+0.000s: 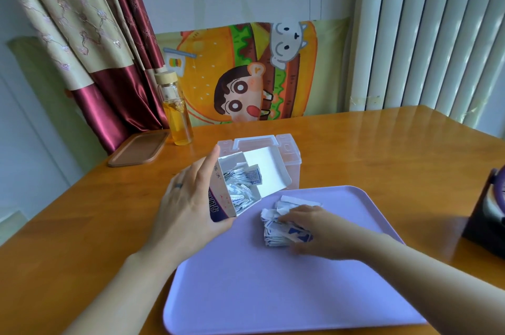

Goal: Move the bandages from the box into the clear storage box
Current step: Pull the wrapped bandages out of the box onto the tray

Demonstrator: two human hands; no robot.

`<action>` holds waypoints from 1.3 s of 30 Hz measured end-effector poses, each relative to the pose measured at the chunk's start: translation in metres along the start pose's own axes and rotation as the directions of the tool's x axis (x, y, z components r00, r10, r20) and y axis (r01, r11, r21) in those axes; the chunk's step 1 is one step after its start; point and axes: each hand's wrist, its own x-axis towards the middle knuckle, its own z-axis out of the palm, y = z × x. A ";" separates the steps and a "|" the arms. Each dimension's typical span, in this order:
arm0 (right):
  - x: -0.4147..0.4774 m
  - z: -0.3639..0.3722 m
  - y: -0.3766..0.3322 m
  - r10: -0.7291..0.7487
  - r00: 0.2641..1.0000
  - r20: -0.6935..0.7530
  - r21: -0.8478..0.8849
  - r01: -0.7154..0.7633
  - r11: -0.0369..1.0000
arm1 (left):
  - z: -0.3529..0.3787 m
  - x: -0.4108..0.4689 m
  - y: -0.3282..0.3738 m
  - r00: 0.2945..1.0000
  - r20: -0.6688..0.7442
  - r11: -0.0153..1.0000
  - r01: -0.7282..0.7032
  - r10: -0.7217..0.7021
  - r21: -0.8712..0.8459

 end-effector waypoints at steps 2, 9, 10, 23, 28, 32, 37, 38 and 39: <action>-0.001 0.009 -0.003 -0.031 1.000 -0.002 -0.082 0.031 0.996 | 0.001 0.000 0.001 1.000 -0.010 1.000 -0.017 0.017 -0.001; -0.009 -0.011 -0.020 -0.131 0.977 -0.167 -0.008 0.132 0.991 | 0.005 -0.003 0.002 0.999 -0.006 0.999 -0.042 0.042 -0.007; -0.012 -0.020 -0.021 -0.126 0.963 -0.237 0.025 0.136 0.990 | 0.005 -0.003 0.002 0.999 -0.002 0.999 -0.042 0.042 -0.012; -0.009 -0.063 -0.049 -0.495 0.739 -0.458 -0.425 0.307 0.851 | 0.006 0.001 0.023 0.981 -0.004 0.977 -0.195 0.195 -0.087; -0.006 -0.061 -0.050 -0.501 0.746 -0.440 -0.400 0.337 0.852 | 0.001 0.004 0.030 0.974 -0.050 0.972 -0.225 0.221 -0.074; 0.001 -0.057 -0.047 -0.485 0.769 -0.417 -0.369 0.345 0.863 | 0.001 0.011 0.036 0.960 -0.016 0.954 -0.280 0.280 -0.110; 0.008 -0.051 -0.046 -0.588 0.690 -0.423 -0.533 0.335 0.777 | 0.003 0.014 0.046 0.936 -0.027 0.931 -0.352 0.351 -0.095; 0.008 -0.049 -0.045 -0.606 0.665 -0.436 -0.549 0.337 0.765 | 0.003 0.014 0.047 0.935 -0.029 0.930 -0.355 0.354 -0.092; 0.009 -0.047 -0.045 -0.617 0.651 -0.443 -0.558 0.338 0.758 | 0.003 0.014 0.047 0.935 -0.028 0.930 -0.356 0.355 -0.089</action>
